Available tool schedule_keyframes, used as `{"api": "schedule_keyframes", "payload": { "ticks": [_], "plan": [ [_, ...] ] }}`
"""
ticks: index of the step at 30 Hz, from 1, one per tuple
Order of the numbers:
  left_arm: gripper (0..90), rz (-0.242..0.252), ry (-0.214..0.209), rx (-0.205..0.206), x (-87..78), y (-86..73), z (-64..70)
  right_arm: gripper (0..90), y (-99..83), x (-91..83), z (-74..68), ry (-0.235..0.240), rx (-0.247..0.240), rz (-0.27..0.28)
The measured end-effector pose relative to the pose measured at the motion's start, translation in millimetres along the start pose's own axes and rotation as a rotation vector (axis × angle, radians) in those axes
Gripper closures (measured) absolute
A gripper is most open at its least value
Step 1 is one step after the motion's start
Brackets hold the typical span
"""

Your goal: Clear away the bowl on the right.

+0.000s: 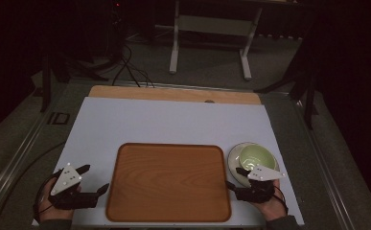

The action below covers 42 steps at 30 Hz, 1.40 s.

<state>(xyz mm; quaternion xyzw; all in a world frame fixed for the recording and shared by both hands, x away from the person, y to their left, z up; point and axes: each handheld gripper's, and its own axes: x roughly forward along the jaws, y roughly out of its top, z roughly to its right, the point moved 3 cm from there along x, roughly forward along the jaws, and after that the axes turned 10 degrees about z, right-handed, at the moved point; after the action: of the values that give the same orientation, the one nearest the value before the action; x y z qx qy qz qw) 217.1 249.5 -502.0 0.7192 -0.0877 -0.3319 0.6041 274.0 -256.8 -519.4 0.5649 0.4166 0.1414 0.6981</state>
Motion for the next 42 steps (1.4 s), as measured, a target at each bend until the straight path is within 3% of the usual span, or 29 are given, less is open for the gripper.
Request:
{"api": "schedule_keyframes", "payload": {
  "ticks": [24,42],
  "plan": [
    [13.1,0.017,0.017,0.006,-0.2,2.4,-0.4,32.9,16.1,-3.2,1.8,0.017,-0.009,0.053],
    [13.3,0.024,0.029,0.011,-1.3,3.1,-1.0,29.7,29.2,-18.7,28.7,-0.074,0.006,0.091]
  ]
}}
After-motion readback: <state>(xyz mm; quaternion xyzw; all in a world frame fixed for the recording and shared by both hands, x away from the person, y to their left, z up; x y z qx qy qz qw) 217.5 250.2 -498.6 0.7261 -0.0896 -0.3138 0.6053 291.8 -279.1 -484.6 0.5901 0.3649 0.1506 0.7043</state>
